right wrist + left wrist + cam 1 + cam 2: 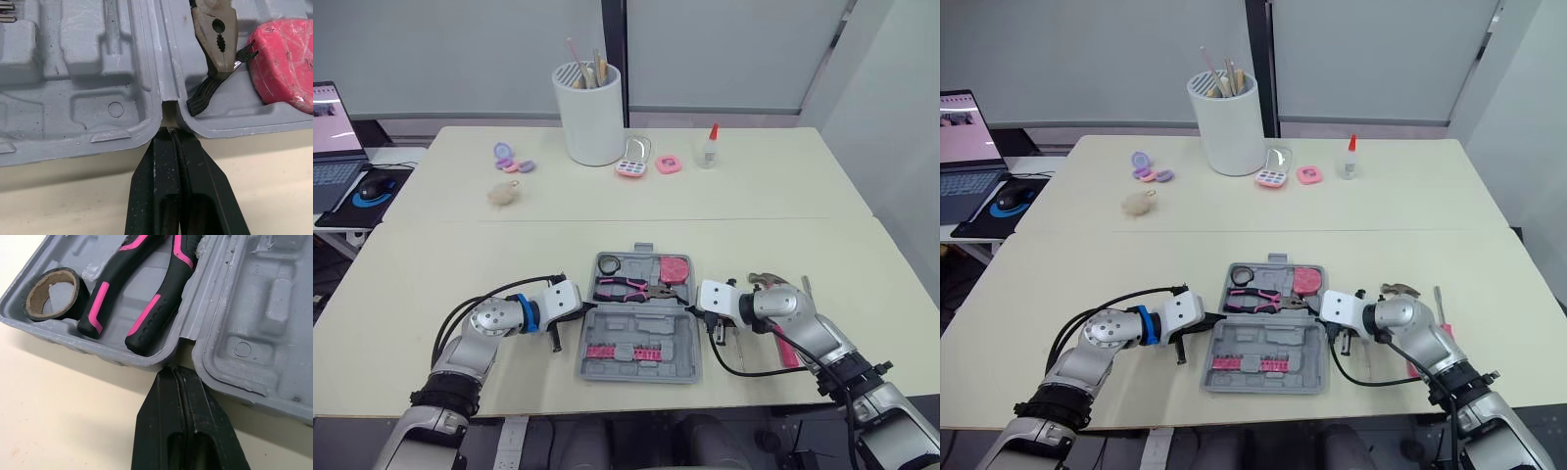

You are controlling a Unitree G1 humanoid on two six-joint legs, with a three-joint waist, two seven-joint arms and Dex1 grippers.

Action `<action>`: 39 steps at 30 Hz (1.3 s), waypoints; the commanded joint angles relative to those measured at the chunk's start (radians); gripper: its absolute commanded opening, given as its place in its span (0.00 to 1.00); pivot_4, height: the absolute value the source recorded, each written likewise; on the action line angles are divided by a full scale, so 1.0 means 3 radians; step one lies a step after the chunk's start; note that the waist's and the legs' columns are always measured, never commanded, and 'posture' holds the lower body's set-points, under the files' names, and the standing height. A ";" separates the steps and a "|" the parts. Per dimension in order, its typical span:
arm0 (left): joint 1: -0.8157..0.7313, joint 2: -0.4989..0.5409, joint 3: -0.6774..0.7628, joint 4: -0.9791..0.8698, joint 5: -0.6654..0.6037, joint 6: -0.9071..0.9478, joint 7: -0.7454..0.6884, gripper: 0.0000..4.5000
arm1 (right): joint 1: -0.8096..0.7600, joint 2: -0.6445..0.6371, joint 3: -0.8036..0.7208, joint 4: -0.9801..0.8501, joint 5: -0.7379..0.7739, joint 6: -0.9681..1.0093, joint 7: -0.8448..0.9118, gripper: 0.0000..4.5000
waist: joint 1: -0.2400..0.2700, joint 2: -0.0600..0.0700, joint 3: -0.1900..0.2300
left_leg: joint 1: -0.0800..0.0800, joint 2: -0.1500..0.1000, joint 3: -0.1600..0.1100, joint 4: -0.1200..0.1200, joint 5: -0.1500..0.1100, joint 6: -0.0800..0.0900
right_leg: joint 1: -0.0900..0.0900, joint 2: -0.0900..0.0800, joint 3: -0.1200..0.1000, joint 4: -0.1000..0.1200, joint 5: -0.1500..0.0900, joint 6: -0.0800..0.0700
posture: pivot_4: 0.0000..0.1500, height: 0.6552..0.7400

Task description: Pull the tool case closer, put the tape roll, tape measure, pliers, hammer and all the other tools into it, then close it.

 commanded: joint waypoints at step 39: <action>0.0564 0.0631 0.0617 -0.0293 -0.0656 0.0040 -0.0164 0.00 | 0.0552 -0.0666 -0.0992 -0.1257 0.0431 0.0358 -0.0103 0.00 | -0.0030 0.0001 0.0001 | -0.0003 0.0008 0.0003 -0.0005 0.0000 0.0000 | -0.0009 0.0002 0.0005 -0.0003 0.0000 0.0000 | 1.00 0.96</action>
